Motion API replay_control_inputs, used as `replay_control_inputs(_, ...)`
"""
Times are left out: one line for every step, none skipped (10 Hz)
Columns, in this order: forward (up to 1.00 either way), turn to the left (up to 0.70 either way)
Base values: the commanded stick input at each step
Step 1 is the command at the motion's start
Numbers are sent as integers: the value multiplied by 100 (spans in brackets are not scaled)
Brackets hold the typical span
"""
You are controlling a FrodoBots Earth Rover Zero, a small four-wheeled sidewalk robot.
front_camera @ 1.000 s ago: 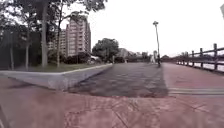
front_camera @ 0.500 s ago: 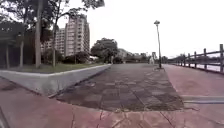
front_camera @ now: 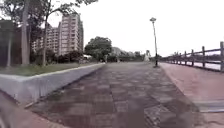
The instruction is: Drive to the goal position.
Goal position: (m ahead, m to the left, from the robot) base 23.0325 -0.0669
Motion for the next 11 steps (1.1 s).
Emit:
replay_control_inputs(100,-24)
replay_control_inputs(100,-27)
replay_control_inputs(100,-7)
replay_control_inputs(100,0)
replay_control_inputs(100,0)
replay_control_inputs(100,0)
replay_control_inputs(100,0)
replay_control_inputs(100,0)
replay_control_inputs(100,0)
replay_control_inputs(100,0)
replay_control_inputs(100,0)
